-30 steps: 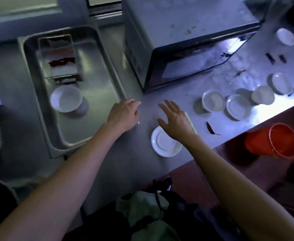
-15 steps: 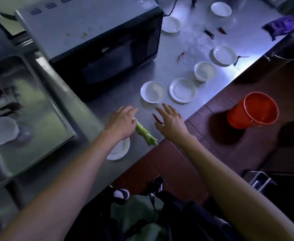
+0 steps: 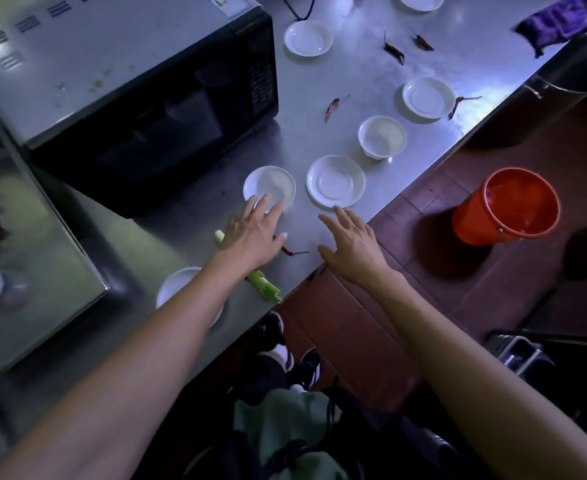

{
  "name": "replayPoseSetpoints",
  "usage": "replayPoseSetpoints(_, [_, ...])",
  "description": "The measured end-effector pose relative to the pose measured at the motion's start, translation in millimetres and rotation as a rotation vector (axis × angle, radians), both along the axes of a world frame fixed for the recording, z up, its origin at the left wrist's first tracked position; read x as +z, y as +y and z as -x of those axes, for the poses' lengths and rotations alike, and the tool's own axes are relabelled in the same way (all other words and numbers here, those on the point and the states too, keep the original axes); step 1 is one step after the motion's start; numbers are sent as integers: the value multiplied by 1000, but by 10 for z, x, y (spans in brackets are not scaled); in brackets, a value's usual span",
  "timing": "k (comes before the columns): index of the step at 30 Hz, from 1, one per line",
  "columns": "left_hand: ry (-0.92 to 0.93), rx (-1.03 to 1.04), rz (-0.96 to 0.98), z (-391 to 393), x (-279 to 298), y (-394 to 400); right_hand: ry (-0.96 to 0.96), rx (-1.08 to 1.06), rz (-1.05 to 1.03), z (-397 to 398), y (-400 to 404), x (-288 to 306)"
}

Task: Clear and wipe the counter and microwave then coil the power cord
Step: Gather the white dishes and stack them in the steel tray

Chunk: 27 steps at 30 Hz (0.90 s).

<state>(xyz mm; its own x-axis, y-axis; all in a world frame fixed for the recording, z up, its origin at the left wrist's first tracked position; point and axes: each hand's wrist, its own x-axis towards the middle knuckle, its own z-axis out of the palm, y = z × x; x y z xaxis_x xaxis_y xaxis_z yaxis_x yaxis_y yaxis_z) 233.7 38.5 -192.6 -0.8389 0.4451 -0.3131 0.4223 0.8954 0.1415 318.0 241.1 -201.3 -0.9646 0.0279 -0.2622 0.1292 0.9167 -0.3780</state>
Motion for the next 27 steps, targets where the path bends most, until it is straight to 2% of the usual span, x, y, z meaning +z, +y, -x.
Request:
replayPoseSetpoints(16, [-160,36,28,965,-502,378,-20,19,-27,965,314,-158])
replayPoseSetpoints(27, [-22,84,-88,1251,-388,731,-3,56,-56,1442,798,-277])
